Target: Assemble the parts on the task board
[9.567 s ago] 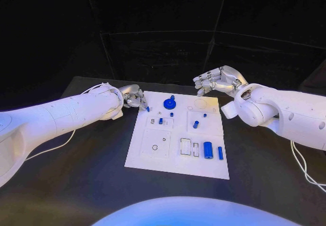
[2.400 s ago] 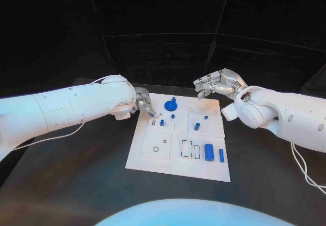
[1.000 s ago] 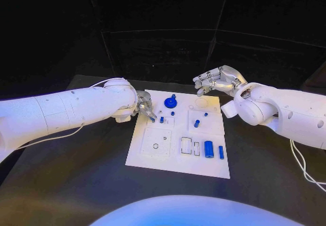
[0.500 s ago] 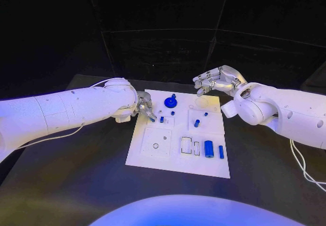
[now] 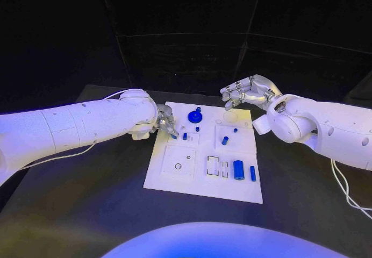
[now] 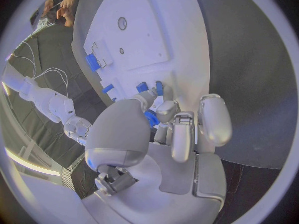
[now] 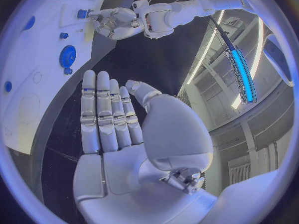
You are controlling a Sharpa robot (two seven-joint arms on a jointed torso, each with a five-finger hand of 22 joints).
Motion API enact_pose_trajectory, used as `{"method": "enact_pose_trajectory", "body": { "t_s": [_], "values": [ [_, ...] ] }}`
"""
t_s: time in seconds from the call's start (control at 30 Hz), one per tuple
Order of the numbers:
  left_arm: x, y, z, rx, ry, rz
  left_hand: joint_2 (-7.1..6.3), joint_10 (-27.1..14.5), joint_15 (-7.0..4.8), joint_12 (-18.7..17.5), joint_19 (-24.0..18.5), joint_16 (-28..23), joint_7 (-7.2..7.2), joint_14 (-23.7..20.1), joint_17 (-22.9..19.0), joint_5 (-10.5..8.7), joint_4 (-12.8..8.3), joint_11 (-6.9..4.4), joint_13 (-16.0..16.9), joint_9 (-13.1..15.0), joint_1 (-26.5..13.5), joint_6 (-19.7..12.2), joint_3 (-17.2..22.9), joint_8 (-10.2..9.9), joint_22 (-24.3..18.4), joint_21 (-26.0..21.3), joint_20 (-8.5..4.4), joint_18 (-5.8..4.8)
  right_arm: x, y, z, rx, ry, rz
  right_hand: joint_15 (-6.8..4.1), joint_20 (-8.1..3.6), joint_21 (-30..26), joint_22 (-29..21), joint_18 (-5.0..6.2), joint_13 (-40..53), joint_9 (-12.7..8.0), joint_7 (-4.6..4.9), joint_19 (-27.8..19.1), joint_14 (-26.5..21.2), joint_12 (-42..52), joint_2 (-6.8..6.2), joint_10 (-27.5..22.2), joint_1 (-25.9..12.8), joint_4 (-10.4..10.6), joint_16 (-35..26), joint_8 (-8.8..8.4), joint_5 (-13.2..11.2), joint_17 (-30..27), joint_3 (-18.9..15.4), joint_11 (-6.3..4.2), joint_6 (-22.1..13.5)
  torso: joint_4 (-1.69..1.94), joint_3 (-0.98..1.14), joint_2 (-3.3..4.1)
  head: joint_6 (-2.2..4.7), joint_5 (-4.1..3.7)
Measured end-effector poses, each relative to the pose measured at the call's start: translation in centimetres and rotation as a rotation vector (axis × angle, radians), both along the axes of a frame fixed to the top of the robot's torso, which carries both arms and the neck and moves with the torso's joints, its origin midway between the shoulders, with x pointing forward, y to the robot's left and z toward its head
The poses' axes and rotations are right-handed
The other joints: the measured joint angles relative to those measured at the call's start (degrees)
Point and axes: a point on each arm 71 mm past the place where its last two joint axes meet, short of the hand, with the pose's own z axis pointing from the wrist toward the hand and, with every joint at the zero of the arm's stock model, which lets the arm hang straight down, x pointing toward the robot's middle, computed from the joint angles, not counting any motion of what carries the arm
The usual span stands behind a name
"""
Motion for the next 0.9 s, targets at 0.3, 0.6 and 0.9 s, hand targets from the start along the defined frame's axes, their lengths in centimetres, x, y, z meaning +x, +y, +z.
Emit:
{"method": "enact_pose_trajectory", "body": {
  "t_s": [0.3,0.6,0.9],
  "values": [
    [0.13,-0.33,0.06,0.010,0.004,-0.004,0.02,0.01,0.00,0.00,0.00,0.00,0.09,0.00,0.00,0.00,-0.13,0.02,0.18,0.10,0.02,0.08,0.46,0.00,0.00,0.00,0.00,0.00,0.00,0.06,-0.05,0.000,0.001,0.001,0.00,0.00,0.00,0.00,0.00,0.00,0.00,0.00,0.00,0.00,0.00,0.00,0.00,0.00,0.00,0.00,0.00,0.00,0.00,0.00,0.00,0.00,-0.04,0.00,0.00,-0.14,0.01],
    [0.35,-0.56,-0.04,0.018,0.025,-0.002,0.58,0.73,0.00,0.43,0.17,0.00,-0.23,0.00,0.00,-0.01,0.74,-0.13,0.68,0.65,-1.27,0.45,1.33,0.95,0.00,0.00,-0.17,0.00,0.00,0.13,-0.06,0.000,0.001,0.002,0.00,0.00,0.00,0.00,0.01,0.00,0.00,0.00,0.00,0.00,0.00,0.00,0.00,0.00,0.00,0.00,0.00,0.00,0.00,0.00,0.00,0.00,-0.04,0.03,0.00,-0.31,-0.06],
    [0.69,-0.71,-0.12,0.016,0.045,0.017,0.21,0.97,0.00,0.43,0.18,0.00,-0.41,0.00,0.00,-0.01,-1.10,-0.28,0.95,1.32,-3.45,0.82,3.47,1.56,-0.01,0.00,-0.17,0.00,0.04,0.12,-0.08,0.000,0.001,0.002,0.00,0.00,0.00,0.00,0.00,0.00,0.00,0.00,0.00,0.00,0.00,0.00,0.00,0.00,0.00,0.00,0.00,0.00,0.00,0.00,0.00,0.00,-0.06,0.06,0.00,-0.21,-0.06]
  ]
}}
